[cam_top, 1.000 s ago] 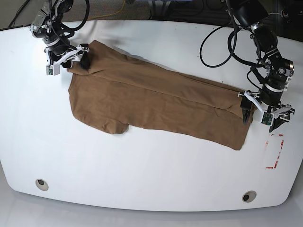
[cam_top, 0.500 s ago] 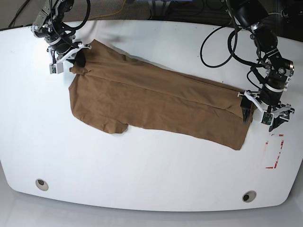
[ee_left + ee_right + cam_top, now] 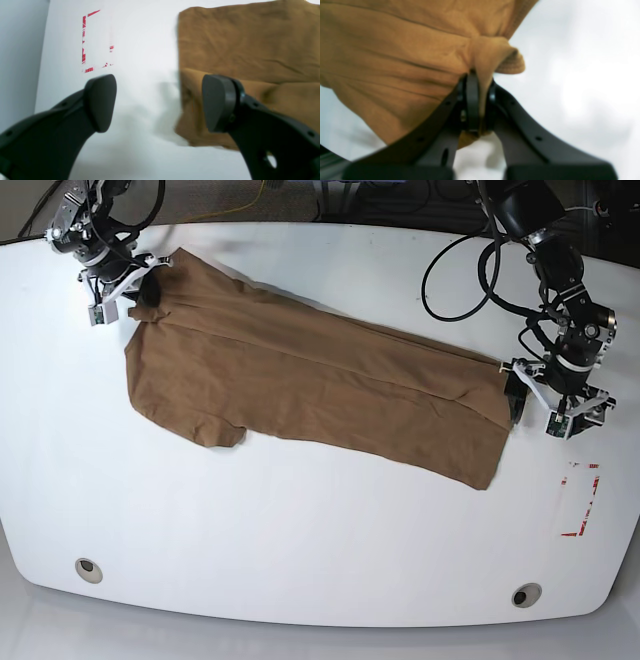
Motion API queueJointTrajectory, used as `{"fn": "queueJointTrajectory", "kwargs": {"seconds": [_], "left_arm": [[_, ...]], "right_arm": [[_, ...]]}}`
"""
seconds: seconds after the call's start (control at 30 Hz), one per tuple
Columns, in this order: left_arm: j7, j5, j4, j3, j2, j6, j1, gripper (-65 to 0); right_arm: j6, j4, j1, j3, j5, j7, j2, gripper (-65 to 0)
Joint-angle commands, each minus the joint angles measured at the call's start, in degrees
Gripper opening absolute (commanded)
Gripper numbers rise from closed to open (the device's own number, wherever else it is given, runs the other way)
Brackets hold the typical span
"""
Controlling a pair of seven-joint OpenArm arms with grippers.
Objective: Layout the t-shirt on the table in an organized manner, then fold the t-shirt properly
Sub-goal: 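Lower both grippers and grasp the folded shirt edge again, then pull the grasped edge with both grippers toward the arm bases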
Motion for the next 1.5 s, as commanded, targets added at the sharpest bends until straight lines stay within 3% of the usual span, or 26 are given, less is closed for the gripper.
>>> {"fn": "queueJointTrajectory", "kwargs": {"seconds": [0.0,0.2,0.97,1.2,1.47], "left_arm": [[-1.2,-0.8,0.8,0.3,-0.4,0.3,0.5,-14.7],[-1.2,-1.0,-0.2,3.8,-0.4,0.3,1.9,-14.7],[-1.2,-0.9,-8.3,3.8,0.7,0.3,1.7,-14.3],[-1.2,-0.8,-12.3,2.8,0.4,0.3,1.0,-1.4],[-1.3,-0.8,-15.4,2.2,-0.6,0.3,0.9,-0.9]], "right_arm": [[-0.1,0.6,-0.3,0.3,-1.0,-0.9,0.7,-65.0],[-0.1,0.6,-0.3,0.3,-1.0,-0.9,1.2,-65.0],[-0.1,0.6,-0.1,0.3,-1.0,-0.9,1.0,-65.0],[-0.1,0.6,0.0,0.3,-1.0,-0.9,0.9,-65.0],[-0.1,0.6,0.0,0.3,-1.0,-0.9,0.9,-65.0]]}}
